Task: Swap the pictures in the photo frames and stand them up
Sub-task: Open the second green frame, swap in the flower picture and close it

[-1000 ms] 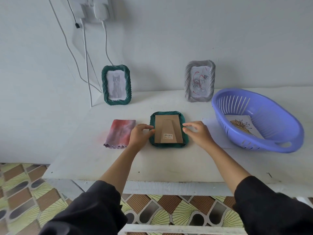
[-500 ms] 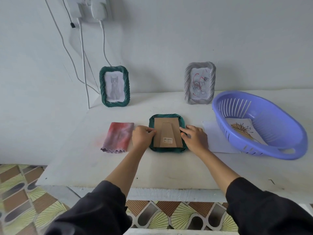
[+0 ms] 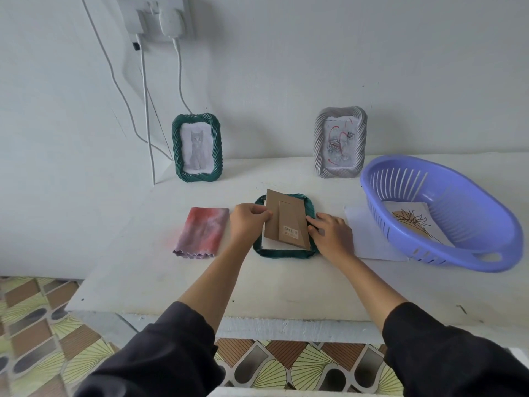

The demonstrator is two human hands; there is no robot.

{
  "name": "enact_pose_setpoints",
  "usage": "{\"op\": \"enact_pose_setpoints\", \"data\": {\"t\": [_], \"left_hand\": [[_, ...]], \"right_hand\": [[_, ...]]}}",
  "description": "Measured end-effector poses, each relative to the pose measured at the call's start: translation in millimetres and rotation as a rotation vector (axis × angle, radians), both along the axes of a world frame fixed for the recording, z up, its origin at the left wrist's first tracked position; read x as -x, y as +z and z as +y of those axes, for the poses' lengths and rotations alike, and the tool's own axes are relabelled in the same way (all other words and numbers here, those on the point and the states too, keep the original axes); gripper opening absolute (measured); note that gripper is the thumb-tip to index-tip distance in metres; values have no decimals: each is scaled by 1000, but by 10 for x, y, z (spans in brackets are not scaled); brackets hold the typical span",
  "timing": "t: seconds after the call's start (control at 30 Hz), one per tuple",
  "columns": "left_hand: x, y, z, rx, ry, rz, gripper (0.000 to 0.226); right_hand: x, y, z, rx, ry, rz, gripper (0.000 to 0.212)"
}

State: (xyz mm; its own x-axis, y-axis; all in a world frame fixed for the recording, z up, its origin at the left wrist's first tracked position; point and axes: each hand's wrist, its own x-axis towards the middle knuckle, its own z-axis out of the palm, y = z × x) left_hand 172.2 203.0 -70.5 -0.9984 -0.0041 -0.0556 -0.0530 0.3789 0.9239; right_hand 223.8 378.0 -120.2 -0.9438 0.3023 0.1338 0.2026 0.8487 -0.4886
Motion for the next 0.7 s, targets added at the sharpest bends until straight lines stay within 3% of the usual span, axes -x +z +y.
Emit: {"op": "enact_pose_setpoints", "data": {"t": [0.2,0.4,0.7], "left_hand": [[11,52,47,-41,-29,-77,34],[2,118,54,-157,-71,-127,35],[61,153,-15,-184,-26,-92,38]], "right_hand": [[-9,4,0,-6,4,-7,35],[-15,15,-5,30,-1,-5,37],[-35,0,-5,3,31,-13,34]]}}
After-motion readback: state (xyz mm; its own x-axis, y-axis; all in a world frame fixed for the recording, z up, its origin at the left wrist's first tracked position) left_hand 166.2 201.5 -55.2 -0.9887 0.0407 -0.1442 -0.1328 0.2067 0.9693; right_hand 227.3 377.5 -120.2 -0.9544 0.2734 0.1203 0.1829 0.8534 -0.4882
